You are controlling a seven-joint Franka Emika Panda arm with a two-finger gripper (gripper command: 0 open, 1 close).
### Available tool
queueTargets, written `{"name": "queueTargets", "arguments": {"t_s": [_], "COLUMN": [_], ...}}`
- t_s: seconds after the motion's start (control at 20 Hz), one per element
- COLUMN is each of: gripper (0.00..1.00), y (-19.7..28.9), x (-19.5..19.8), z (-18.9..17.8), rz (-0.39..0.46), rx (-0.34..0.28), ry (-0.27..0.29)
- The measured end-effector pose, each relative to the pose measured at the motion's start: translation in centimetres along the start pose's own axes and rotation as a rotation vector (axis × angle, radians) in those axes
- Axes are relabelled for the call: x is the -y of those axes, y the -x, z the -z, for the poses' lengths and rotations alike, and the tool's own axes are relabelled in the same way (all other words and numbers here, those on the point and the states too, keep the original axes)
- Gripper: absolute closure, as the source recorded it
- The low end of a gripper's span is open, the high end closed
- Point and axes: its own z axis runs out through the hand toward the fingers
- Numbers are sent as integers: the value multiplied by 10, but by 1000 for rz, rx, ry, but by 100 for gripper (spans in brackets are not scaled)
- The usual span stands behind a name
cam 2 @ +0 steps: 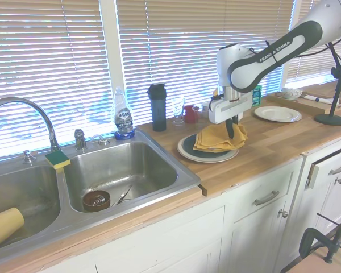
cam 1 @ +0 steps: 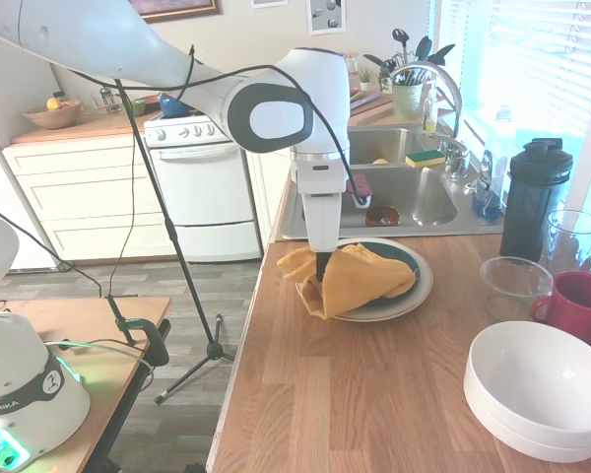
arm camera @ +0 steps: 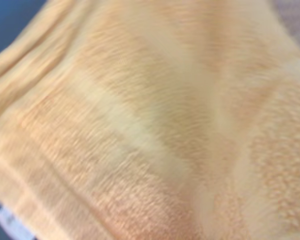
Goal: Wipe the blue plate in clockwise motion
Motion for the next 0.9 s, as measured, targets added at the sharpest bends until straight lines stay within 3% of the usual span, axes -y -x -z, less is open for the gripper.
{"name": "queueTargets", "arguments": {"t_s": [0.45, 0.9], "gripper": [100, 100], "y": [57, 40], "x": [29, 77], "z": [8, 2], "rz": [55, 16], "rx": [-10, -5], "ry": [-18, -53]}}
